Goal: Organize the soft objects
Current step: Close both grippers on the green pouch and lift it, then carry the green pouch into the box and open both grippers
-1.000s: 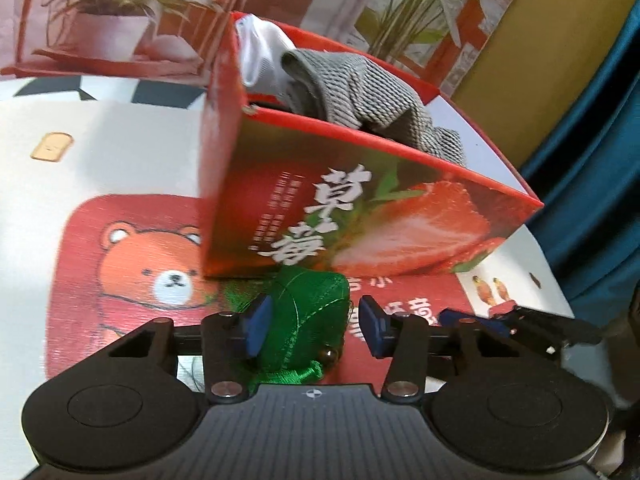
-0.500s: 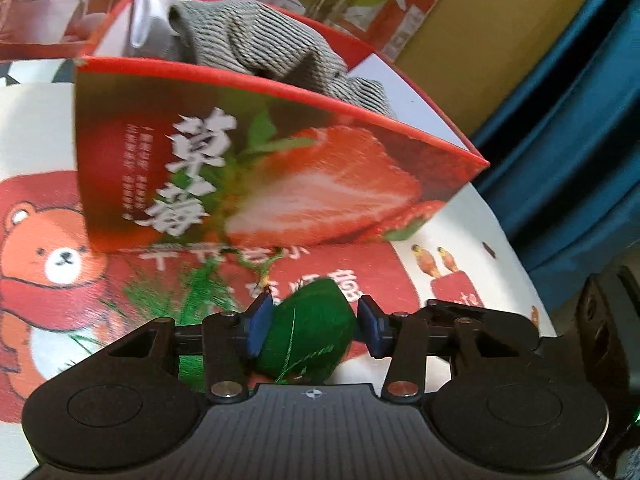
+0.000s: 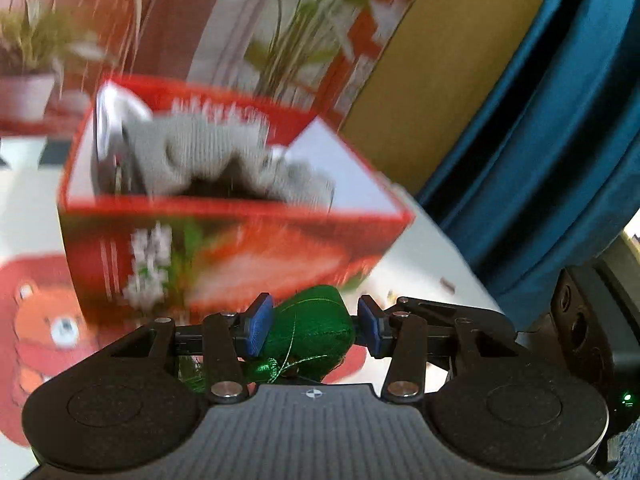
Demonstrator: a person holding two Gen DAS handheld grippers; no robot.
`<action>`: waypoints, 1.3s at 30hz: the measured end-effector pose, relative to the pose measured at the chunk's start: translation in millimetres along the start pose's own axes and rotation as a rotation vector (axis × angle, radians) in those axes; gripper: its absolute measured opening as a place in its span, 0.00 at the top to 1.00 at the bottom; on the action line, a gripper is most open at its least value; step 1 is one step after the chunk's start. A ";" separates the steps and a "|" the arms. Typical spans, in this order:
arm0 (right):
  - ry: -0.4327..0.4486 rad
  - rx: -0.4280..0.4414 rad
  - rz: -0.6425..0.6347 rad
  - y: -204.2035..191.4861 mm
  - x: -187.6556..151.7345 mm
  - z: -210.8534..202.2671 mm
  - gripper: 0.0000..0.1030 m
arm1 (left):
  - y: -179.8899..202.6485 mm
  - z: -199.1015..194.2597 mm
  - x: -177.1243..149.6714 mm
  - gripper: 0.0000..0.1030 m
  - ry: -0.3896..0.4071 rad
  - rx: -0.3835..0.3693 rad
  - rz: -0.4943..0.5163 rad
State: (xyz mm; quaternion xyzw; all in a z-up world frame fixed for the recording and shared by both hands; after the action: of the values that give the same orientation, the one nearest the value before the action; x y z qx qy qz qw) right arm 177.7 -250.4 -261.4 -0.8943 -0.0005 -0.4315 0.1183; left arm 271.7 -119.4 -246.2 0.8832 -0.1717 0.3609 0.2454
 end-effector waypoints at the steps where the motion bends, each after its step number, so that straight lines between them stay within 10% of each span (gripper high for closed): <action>1: 0.013 -0.001 -0.016 0.2 8.6 -4.0 0.55 | 1.7 -4.6 5.8 0.53 0.020 0.000 -0.003; 18: 0.300 -0.047 -0.265 -9.0 175.0 -42.3 0.55 | 25.6 -83.1 140.6 0.52 0.378 0.042 0.086; 39: -0.063 0.085 0.327 104.7 116.5 78.0 0.55 | -44.3 81.2 110.4 0.48 -0.069 0.114 -0.082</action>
State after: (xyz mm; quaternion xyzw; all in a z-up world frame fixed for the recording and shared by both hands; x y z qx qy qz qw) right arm 321.8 -347.4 -240.3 -0.8897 0.1231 -0.3778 0.2248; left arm 413.0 -142.3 -230.5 0.9140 -0.1230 0.3291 0.2030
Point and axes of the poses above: each gripper's, at about its wrist camera, not at the fingertips, and z roughly the way its jaws point, y to its right, x to its top, the point moved 2 cm from there along z, roughly the way its jaws point, and after that the axes turned 10 degrees about x, right-handed, at the moved point
